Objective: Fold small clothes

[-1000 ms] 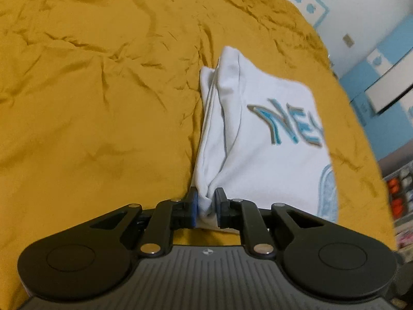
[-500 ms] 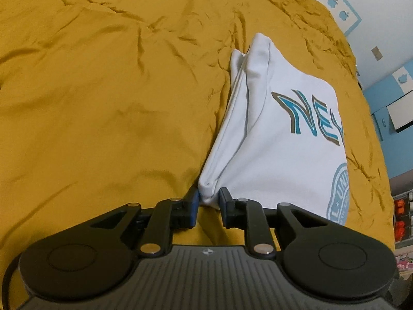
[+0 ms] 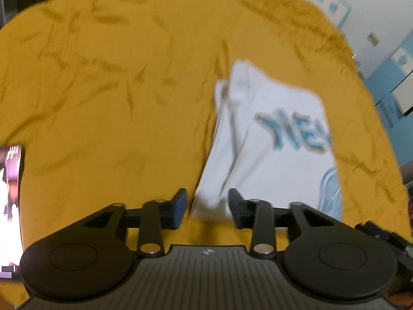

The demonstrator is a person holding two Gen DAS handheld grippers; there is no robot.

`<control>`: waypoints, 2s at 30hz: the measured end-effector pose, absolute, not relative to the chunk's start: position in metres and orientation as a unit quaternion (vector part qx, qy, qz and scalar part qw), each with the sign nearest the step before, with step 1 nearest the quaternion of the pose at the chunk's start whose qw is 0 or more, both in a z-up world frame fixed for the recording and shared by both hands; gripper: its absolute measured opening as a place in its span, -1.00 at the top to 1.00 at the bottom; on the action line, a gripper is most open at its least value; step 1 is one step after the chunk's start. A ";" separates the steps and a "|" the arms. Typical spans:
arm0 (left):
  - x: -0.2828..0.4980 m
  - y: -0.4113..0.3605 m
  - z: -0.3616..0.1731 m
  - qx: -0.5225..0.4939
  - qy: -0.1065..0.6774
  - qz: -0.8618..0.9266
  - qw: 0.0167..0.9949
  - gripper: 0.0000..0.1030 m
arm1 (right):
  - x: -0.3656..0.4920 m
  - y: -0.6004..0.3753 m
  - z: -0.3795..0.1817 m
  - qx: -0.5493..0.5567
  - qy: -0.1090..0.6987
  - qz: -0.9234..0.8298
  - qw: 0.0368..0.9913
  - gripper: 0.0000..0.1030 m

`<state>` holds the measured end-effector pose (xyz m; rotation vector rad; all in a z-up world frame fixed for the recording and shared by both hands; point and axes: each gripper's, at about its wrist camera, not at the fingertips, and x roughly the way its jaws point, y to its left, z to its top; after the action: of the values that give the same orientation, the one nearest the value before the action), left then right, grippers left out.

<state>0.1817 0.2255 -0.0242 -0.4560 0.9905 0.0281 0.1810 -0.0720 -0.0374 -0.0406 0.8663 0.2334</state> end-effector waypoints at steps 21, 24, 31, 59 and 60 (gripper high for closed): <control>0.305 0.268 -0.106 -0.376 0.424 -0.090 0.819 -0.62 | 0.308 -0.089 -0.076 0.219 0.450 0.118 0.858 -0.45; 0.316 0.274 -0.125 -0.420 0.416 -0.096 0.801 -0.61 | 0.326 -0.094 -0.090 0.273 0.447 0.117 0.844 -0.44; 0.339 0.283 -0.145 -0.462 0.404 -0.102 0.783 -0.14 | 0.359 -0.105 -0.121 0.380 0.436 0.115 0.808 -0.32; 0.221 0.221 0.038 -0.354 0.253 -0.111 0.894 0.59 | 0.288 -0.085 0.034 0.339 0.329 0.216 0.854 0.80; 0.215 0.216 0.046 -0.351 0.249 -0.115 0.895 0.59 | 0.280 -0.087 0.042 0.337 0.323 0.219 0.857 0.80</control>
<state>0.2146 0.2159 0.0456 -0.7285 0.5165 -0.2377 0.2804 -0.0870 0.0425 0.7072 0.6790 0.4612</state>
